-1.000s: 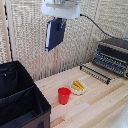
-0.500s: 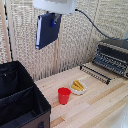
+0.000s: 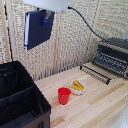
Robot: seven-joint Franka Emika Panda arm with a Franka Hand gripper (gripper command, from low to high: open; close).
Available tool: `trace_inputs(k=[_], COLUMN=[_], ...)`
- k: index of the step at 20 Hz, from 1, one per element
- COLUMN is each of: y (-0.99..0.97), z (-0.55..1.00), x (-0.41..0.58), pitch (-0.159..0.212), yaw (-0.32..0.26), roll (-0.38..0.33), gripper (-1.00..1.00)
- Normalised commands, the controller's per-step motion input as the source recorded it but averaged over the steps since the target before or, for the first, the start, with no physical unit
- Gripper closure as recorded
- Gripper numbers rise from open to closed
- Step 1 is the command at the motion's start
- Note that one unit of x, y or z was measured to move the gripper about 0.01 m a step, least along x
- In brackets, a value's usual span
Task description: Gently maneuver your gripper in the book's direction. Confidently hold the book by angling your gripper properly. Relocate the book to the caddy. Pinpoint the back pocket of the caddy and set the book down inside it.
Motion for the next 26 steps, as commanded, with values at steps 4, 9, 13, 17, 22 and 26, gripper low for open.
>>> trace_inputs(k=[4,9,13,17,22,26], y=[0.83,0.88,0.90,0.88,0.76,0.58], z=[0.38,0.28,0.21,0.20,0.24,0.20], x=[0.031,0.126,0.277,0.328,0.337,0.274], pitch=[0.090,0.114,0.126,0.116,0.072,0.047], yaw=[-0.028,-0.014,-0.003,-0.007,-0.059,-0.132], roll=[0.000,0.000,0.000,0.000,0.000,0.000], gripper=[1.00,1.00,1.00,1.00,1.00,1.00])
